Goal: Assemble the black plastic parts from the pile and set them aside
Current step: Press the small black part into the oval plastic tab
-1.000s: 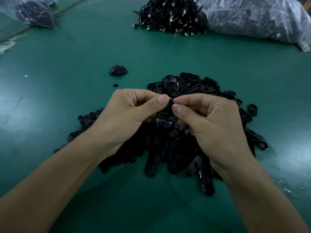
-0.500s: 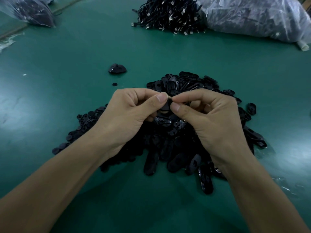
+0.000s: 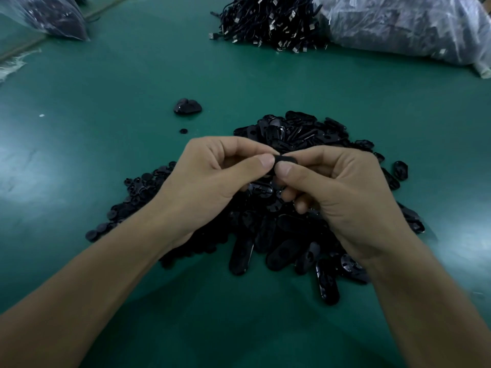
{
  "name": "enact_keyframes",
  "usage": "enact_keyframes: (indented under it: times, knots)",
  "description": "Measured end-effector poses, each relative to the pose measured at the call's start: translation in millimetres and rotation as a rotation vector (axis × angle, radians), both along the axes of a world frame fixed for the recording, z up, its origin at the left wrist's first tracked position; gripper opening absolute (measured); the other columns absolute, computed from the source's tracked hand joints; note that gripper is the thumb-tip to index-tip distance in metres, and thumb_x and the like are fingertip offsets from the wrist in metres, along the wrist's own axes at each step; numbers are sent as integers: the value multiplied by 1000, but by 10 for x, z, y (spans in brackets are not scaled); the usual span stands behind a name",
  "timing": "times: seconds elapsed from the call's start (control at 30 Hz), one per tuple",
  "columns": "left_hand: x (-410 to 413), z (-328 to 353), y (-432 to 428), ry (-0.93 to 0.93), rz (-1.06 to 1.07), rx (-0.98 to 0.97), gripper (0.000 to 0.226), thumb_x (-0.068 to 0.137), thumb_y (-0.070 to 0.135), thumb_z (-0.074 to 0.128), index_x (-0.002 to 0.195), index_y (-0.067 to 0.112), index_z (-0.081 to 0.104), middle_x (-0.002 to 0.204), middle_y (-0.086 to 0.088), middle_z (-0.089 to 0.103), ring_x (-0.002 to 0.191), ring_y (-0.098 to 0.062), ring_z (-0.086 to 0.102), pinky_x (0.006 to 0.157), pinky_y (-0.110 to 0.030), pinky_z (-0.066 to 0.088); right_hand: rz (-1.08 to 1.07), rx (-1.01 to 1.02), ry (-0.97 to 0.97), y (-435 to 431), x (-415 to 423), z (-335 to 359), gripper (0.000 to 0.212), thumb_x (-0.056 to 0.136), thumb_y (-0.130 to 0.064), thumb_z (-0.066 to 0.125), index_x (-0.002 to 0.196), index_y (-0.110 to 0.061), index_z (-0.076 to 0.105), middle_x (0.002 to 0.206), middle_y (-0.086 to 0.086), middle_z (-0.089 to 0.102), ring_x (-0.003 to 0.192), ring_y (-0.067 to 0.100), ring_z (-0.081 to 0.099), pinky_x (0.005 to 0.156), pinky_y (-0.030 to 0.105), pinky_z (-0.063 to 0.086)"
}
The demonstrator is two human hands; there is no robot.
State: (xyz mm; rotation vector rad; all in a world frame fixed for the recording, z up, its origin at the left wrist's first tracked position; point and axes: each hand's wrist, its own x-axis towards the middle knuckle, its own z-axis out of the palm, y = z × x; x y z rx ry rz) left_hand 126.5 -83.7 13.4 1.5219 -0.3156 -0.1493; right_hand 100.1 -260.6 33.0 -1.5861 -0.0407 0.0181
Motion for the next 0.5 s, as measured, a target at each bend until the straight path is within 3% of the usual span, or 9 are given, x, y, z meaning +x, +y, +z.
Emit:
enact_keyframes:
  times: [0.13,0.23,0.3,0.5]
  knots:
    - [-19,20,17,-75,19,56,13,84,19,69,93,19,78,83,-1,77,70,-3,66,66,-15,51,0,32,12,12,-11,7,20,67,-20,80,82,-6,75,67,8,72,52,11,63,45,17,46]
    - [-23,13,34,-130,36,151,12,86,23,70,95,23,77,88,-5,77,81,-28,70,75,-38,57,1,-16,12,11,-16,-15,13,74,-15,81,81,-6,75,68,10,73,52,12,64,45,18,47]
    - [-17,11,42,-148,33,174,8,90,19,72,96,24,77,89,-5,77,86,-35,69,78,-44,56,-3,-37,-4,7,-14,-31,6,79,-11,81,80,-8,76,68,11,73,52,13,65,46,19,48]
    - [6,11,60,-121,-8,168,7,91,17,71,92,22,75,78,2,75,65,-3,60,61,-16,49,31,-62,-48,-3,-20,-37,2,85,-8,76,87,-9,77,72,10,74,56,13,66,50,19,51]
